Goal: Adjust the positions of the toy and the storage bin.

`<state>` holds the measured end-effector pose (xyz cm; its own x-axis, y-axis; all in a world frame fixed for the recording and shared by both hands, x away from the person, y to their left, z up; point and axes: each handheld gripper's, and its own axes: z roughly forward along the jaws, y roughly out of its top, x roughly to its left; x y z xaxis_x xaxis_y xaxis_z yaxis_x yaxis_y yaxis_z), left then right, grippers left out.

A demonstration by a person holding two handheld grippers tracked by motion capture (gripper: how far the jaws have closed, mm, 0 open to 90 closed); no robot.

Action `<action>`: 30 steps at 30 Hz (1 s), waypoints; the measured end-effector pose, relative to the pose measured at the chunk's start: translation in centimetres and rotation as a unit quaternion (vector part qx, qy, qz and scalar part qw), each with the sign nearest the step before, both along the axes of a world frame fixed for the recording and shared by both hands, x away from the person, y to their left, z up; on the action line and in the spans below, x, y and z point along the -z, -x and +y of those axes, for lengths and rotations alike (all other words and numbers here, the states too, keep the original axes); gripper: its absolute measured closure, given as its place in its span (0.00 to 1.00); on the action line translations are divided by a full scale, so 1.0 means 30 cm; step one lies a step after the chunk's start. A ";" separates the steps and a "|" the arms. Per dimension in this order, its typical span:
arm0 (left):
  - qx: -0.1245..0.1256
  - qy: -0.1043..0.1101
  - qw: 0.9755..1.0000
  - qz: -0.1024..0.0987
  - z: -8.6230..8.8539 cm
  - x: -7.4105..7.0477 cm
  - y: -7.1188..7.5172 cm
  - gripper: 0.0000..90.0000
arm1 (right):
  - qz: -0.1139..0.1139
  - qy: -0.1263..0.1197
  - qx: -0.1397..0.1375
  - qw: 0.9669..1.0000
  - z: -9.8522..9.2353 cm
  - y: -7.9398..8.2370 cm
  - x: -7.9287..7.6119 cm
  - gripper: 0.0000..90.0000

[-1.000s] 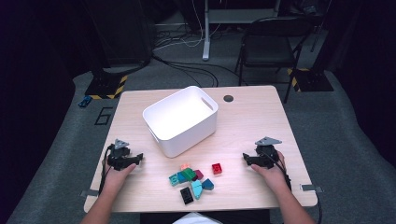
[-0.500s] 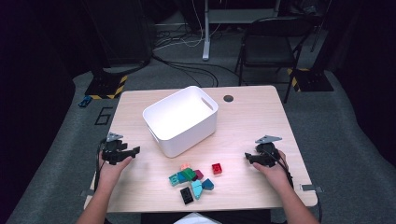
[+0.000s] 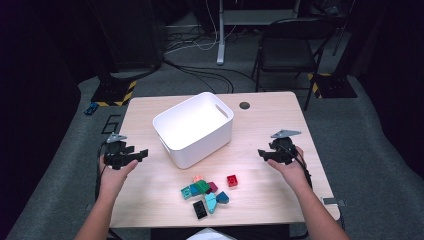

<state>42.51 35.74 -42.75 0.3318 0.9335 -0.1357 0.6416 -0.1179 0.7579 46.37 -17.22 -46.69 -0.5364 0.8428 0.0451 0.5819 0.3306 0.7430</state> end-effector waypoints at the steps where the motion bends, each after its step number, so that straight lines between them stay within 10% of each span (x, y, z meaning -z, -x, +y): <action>1: 0.000 0.000 1.000 -0.003 -0.003 -0.011 -0.001 0.37 | 0.001 -0.004 0.001 1.000 0.005 -0.009 -0.011 0.47; 13: 0.024 0.008 1.000 -0.005 -0.054 -0.129 -0.033 0.35 | -0.006 -0.043 0.000 0.999 0.077 -0.101 -0.136 0.43; 30: 0.038 0.027 0.999 0.013 -0.148 -0.141 -0.109 0.34 | -0.039 -0.046 -0.011 0.998 0.203 -0.218 -0.270 0.43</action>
